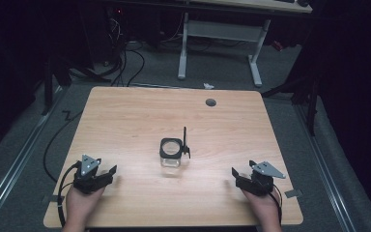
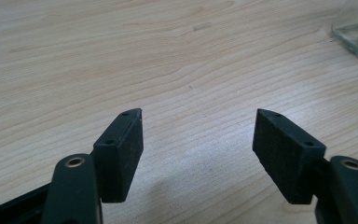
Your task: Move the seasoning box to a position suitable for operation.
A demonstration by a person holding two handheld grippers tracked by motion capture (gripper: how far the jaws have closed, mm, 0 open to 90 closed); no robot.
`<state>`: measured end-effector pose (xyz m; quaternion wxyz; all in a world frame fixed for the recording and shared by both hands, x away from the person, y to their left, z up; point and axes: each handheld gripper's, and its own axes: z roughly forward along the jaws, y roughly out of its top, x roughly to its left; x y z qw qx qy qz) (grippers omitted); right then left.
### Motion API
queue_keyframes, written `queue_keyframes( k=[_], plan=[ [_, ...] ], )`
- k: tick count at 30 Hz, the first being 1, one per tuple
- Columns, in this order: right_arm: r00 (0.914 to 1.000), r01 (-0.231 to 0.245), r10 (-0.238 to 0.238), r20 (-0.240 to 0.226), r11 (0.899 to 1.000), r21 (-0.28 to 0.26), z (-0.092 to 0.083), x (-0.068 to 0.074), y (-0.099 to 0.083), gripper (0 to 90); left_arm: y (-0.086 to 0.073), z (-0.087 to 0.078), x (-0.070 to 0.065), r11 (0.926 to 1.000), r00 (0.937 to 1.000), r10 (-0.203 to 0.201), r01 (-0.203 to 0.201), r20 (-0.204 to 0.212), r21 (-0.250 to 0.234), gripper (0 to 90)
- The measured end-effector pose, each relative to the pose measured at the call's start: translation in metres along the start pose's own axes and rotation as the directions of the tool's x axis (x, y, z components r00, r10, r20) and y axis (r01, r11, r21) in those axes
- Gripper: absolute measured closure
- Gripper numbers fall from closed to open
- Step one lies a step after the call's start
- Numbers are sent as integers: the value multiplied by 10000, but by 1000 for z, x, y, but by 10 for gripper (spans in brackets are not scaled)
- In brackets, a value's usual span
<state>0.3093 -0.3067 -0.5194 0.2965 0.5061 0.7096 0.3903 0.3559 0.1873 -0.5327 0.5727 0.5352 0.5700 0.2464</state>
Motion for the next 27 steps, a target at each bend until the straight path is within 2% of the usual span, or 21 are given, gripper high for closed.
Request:
queue_keyframes(
  k=[2, 3, 5, 6, 7, 10, 12, 15, 17, 27],
  plan=[
    [10000, 15, -15, -60, 10000, 22, 1, 1, 1, 220, 0, 0, 0, 10000, 10000, -45, 45, -4, -9, 340],
    [9992, 241, -236, -310, 9996, 145, 3, 3, 3, 279, 0, 0, 0, 10000, 10000, -45, 45, 21, 15, 340],
    [9992, 344, -341, -210, 9993, 152, 3, 5, 5, 295, 0, 0, 0, 10000, 10000, -17, 17, 21, 18, 340],
    [9984, 556, -556, -140, 9985, -10, 2, 9, 8, 308, 0, 0, 0, 10000, 10000, -18, 18, 22, 14, 341],
    [9984, 555, -556, -104, 9985, -20, 2, 9, 9, 310, 0, 0, 0, 10000, 10000, -18, 17, 45, 37, 341],
    [9978, 499, -500, -426, 9987, -38, 4, 10, 16, 304, -1, 0, 0, 10000, 10000, -12, 11, 63, 63, 342],
    [9974, 610, -613, -369, 9981, -76, 4, 12, 21, 254, -1, 1, 0, 10000, 9999, -84, 84, 79, 49, 342],
    [9982, 507, -512, -319, 9986, -173, 4, 13, 25, 254, -1, 1, 0, 10000, 9999, -59, 59, 88, 45, 342],
    [9973, 540, -549, -493, 9983, -206, 5, 16, 31, 253, -1, 1, 0, 10000, 9999, -35, 34, 102, 44, 343],
    [9940, 712, -739, -810, 9968, -361, 12, 29, 49, 315, -2, 1, -1, 9999, 9999, -59, 57, 142, 114, 347]
  ],
)
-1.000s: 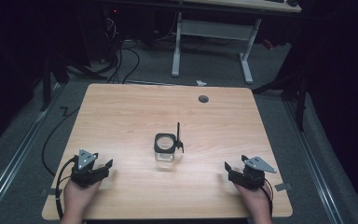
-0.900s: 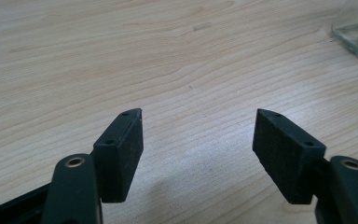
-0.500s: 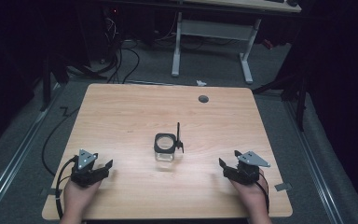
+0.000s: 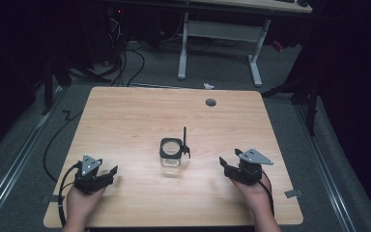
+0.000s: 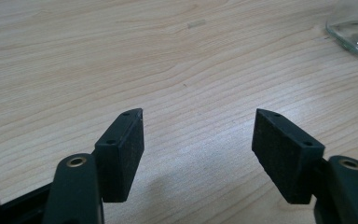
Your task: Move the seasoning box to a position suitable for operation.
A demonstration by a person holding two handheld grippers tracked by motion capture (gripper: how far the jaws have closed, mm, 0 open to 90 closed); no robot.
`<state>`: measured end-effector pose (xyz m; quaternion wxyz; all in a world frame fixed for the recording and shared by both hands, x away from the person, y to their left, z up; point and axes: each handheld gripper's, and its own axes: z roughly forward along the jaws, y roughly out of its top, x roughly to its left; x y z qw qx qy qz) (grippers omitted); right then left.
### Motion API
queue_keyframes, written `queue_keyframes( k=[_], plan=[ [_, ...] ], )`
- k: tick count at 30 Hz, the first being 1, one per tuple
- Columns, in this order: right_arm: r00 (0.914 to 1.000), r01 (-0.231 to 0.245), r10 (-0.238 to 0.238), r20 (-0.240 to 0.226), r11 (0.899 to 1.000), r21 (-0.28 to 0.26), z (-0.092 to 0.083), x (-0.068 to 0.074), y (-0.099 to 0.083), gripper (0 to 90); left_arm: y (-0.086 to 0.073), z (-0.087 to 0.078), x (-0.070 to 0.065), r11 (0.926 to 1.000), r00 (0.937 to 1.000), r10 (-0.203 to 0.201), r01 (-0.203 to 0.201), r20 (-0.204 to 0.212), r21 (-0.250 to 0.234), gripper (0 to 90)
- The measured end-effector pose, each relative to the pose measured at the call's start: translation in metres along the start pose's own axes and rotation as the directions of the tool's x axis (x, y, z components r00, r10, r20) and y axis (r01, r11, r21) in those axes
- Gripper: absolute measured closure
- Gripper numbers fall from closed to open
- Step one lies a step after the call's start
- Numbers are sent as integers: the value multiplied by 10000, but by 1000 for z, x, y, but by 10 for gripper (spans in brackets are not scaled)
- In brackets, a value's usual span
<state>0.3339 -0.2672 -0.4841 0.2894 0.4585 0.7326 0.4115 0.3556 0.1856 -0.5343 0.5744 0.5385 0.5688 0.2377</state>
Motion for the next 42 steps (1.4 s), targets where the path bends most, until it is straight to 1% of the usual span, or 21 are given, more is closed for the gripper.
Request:
queue_keyframes(
  k=[4, 5, 9, 10, 12, 14, 15, 20, 21, 22, 24, 26, 27, 29, 30, 33, 35, 36, 40, 41, 42],
  plan=[
    [9999, 2, -2, -116, 10000, -5, 3, 4, 6, 339, 0, 0, 0, 10000, 10000, -10, 10, 19, 17, 348],
    [9998, 26, -28, -199, 9999, -109, 4, 6, 10, 357, 0, 0, 0, 10000, 10000, 15, -15, 31, 37, 348],
    [9997, 135, -137, -192, 9999, -104, 8, 9, 15, 378, 0, 0, -1, 10000, 10000, -2, 2, 49, 18, 349],
    [9996, 126, -127, -258, 9999, -18, 11, 11, 18, 409, -1, 0, -2, 10000, 10000, -29, 28, 70, 37, 349],
    [9994, 177, -179, -293, 9998, -64, 12, 12, 19, 416, -1, 0, -2, 10000, 10000, -37, 37, 74, 43, 349],
    [9987, 268, -275, -425, 9995, -154, 15, 15, 23, 462, -1, 0, -2, 10000, 10000, -6, 6, 80, 48, 351],
    [9987, 268, -275, -425, 9995, -154, 15, 15, 23, 462, -1, 0, -2, 10000, 10000, -6, 6, 80, 48, 351],
    [9976, 225, -237, -645, 9996, -186, 19, 19, 30, 500, -2, 0, -1, 9999, 9999, 52, -53, 87, 115, 352],
    [9964, 69, -90, -847, 9997, -254, 20, 18, 33, 521, -1, 0, -1, 9999, 9999, 53, -54, 92, 111, 352],
    [9960, -8, -14, -894, 9997, -254, 21, 18, 34, 531, -1, 0, -1, 9999, 9999, 50, -51, 93, 105, 352],
    [9959, 61, -88, -897, 9995, -300, 23, 18, 36, 566, -1, 0, -1, 9999, 9999, 49, -50, 96, 104, 352],
    [9959, 103, -131, -893, 9995, -315, 23, 19, 38, 573, -1, 0, -1, 9999, 9999, 54, -55, 105, 111, 353],
    [9950, 157, -188, -980, 9994, -323, 25, 21, 42, 603, -1, 0, -1, 9999, 9999, 59, -60, 99, 113, 353],
    [9945, 181, -217, -1027, 9992, -358, 25, 22, 43, 616, -2, 0, -2, 9999, 9999, 83, -85, 110, 141, 353],
    [9937, 332, -370, -1056, 9987, -374, 26, 26, 47, 631, -2, 0, -2, 9999, 9999, 84, -86, 113, 141, 353],
    [9931, 443, -483, -1066, 9982, -396, 28, 30, 51, 645, -2, 0, -1, 9999, 9999, 87, -89, 115, 145, 353],
    [9919, 492, -541, -1151, 9978, -451, 30, 33, 56, 679, -2, 0, -1, 9999, 9999, 76, -78, 111, 127, 354],
    [9919, 492, -541, -1151, 9978, -451, 30, 33, 56, 679, -2, 0, -1, 9999, 9999, 68, -70, 111, 123, 354],
    [9905, 626, -683, -1192, 9968, -506, 33, 39, 63, 734, -1, 0, -1, 9999, 9999, 72, -73, 107, 132, 355],
    [9902, 640, -697, -1211, 9967, -505, 34, 40, 64, 756, -1, 0, 0, 9999, 9999, 71, -73, 105, 130, 355],
    [9885, 736, -808, -1279, 9955, -604, 35, 43, 67, 791, -1, 0, 0, 9999, 9999, 85, -86, 102, 145, 356]
  ],
)
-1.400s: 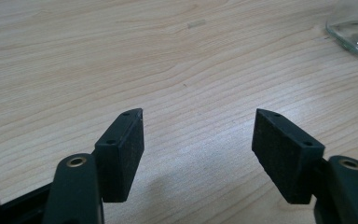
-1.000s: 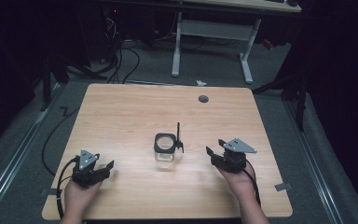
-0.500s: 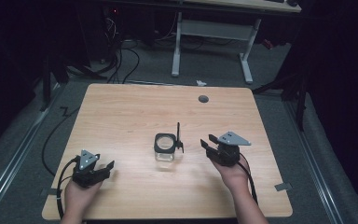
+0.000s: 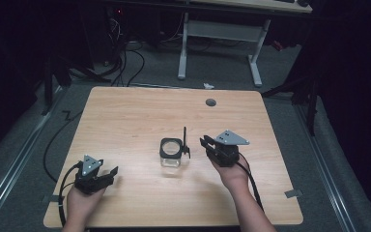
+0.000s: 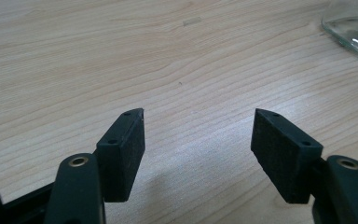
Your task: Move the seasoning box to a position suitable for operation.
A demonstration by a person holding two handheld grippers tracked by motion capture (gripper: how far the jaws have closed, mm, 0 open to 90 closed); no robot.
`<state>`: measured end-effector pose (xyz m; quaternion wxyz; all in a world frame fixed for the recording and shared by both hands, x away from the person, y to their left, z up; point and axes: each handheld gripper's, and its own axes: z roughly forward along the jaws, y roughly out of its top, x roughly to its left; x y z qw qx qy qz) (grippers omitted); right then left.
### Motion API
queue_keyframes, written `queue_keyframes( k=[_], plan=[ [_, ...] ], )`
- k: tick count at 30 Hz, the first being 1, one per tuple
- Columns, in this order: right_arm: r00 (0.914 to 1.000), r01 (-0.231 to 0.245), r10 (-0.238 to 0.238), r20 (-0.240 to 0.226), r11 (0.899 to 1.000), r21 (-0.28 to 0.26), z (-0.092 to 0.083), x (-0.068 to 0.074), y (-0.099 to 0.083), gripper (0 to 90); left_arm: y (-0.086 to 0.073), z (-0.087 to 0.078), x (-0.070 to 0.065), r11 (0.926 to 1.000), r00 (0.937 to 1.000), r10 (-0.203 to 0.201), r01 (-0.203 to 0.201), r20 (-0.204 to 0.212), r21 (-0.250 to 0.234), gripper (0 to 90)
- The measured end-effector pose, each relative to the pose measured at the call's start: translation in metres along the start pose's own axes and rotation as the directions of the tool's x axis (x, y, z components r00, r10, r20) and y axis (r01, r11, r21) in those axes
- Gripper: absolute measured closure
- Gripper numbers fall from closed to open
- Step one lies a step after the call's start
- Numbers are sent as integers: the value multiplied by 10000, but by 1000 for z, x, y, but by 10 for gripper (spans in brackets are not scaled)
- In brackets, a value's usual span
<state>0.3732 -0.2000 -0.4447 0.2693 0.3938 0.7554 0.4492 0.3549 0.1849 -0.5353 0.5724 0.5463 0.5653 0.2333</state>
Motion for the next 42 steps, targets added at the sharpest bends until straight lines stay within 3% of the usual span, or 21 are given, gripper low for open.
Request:
queue_keyframes(
  k=[3, 4, 18, 42],
  plan=[
    [10000, 94, -94, -13, 10000, 21, 1, 2, 3, 841, 0, 0, 0, 10000, 10000, 2, -2, 0, -7, 357],
    [9999, 157, -157, -27, 9999, -64, 2, 6, 6, 900, 0, 0, 0, 10000, 10000, 19, -19, -5, 20, 357],
    [9974, 548, -562, -446, 9980, -326, 11, 27, 28, 900, 0, 0, 0, 10000, 10000, -59, 59, 27, 20, 360],
    [9963, 339, -358, -778, 9991, -256, 17, 31, 28, 900, 1, -1, 0, 9998, 9998, -211, 211, 61, -3, 361]
  ],
)
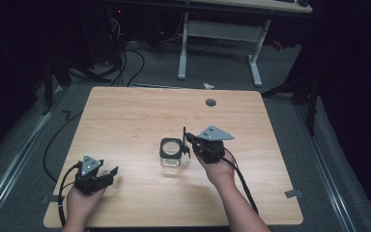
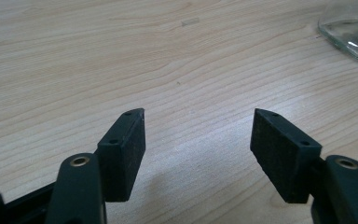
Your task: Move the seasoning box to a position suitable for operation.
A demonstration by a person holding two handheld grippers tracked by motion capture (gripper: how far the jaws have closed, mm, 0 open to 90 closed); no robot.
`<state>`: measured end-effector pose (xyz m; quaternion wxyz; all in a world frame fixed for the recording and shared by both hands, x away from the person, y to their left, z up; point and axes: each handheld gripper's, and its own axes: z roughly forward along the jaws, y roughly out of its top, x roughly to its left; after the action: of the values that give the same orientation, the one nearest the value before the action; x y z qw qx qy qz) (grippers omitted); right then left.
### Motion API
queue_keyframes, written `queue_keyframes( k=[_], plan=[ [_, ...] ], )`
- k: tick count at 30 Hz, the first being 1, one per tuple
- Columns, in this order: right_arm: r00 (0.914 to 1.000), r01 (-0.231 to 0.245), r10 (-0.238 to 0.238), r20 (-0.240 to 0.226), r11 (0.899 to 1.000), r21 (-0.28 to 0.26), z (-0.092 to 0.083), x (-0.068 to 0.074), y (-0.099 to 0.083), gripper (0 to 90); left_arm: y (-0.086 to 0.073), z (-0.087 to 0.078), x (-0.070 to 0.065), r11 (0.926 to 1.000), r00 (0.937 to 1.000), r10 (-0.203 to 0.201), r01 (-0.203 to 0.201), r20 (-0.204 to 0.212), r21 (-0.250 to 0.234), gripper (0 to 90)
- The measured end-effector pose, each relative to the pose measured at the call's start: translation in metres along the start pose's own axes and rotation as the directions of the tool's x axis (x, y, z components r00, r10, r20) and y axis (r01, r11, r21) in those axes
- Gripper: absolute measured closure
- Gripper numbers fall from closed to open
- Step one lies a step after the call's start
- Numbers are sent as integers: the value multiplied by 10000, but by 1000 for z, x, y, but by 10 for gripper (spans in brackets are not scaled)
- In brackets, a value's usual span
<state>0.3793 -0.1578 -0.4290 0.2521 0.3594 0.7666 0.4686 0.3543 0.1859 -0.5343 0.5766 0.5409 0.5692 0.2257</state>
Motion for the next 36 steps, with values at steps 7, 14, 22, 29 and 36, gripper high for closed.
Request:
queue_keyframes(
  k=[7, 14, 22, 29, 36],
  plan=[
    [10000, 37, -37, -27, 10000, 52, 5, 2, -1, 900, 0, 0, 2, 10000, 10000, -7, 7, -24, 3, 362],
    [10000, 58, -58, -80, 10000, 4, 6, 4, 0, 900, 1, 0, 1, 10000, 10000, -50, 50, -6, -7, 362],
    [9998, 94, -94, -146, 10000, -17, 9, 7, 1, 900, 1, -1, 1, 10000, 10000, -28, 27, -14, -47, 362],
    [9997, 180, -179, -188, 9998, 68, 14, 10, 0, 900, 1, -1, 1, 10000, 10000, -38, 37, -6, -30, 362],
    [9993, 199, -192, -329, 9996, 195, 26, 14, -3, 900, 2, -1, 2, 10000, 10000, -63, 63, 14, -56, 362]
  ],
)
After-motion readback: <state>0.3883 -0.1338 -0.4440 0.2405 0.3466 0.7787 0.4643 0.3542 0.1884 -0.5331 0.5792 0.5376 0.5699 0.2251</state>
